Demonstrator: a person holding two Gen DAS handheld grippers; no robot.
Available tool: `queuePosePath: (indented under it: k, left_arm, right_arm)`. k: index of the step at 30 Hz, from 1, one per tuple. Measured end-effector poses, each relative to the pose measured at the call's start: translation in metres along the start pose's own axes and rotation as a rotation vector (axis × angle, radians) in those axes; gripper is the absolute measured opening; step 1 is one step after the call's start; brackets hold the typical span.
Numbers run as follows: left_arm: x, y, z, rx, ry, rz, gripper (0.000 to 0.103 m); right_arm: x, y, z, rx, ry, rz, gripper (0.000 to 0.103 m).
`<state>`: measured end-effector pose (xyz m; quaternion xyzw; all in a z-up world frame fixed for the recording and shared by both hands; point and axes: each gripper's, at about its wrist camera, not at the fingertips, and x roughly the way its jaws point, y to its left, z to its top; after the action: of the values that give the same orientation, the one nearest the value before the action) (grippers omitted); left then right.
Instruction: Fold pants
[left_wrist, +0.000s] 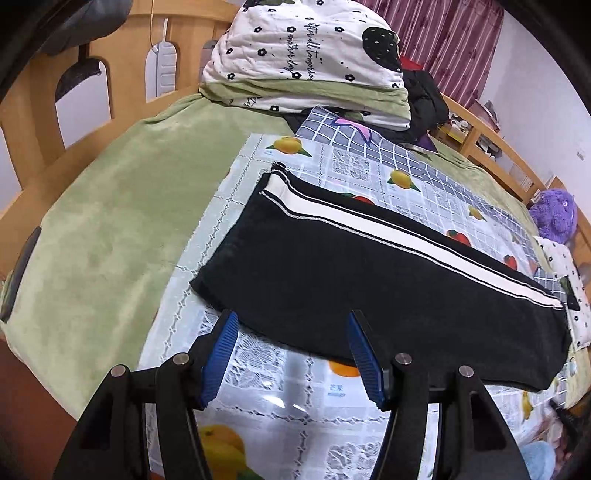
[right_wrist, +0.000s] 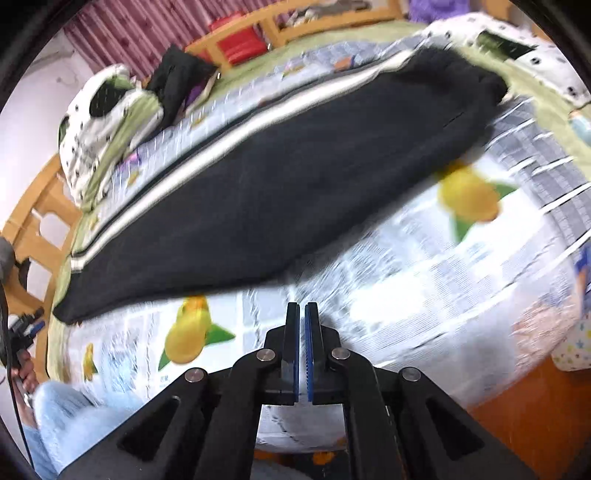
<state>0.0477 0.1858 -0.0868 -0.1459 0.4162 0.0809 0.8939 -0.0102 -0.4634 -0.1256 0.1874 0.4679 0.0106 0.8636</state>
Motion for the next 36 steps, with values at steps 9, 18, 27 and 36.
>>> queuePosePath:
  k: [9,18,27,36]
  left_arm:
    - [0.058,-0.04,0.006,0.208,-0.022,0.065,0.059]
    - [0.046,0.026,-0.008,0.06,0.064,-0.037,0.05]
    - [0.05,0.043,-0.015,-0.155,0.142,-0.075,0.05]
    - [0.079,0.071,-0.007,-0.348,0.035,-0.039,0.039]
  right_arm:
    - [0.042,0.011,0.077,-0.143,-0.046,-0.086,0.027]
    - [0.051,0.006,0.083,-0.166,0.035,-0.207,0.01]
    - [0.031,0.121,0.112,-0.226,-0.027,-0.08,0.023]
    - [0.071,0.162,0.081,-0.24,-0.019,0.051,0.03]
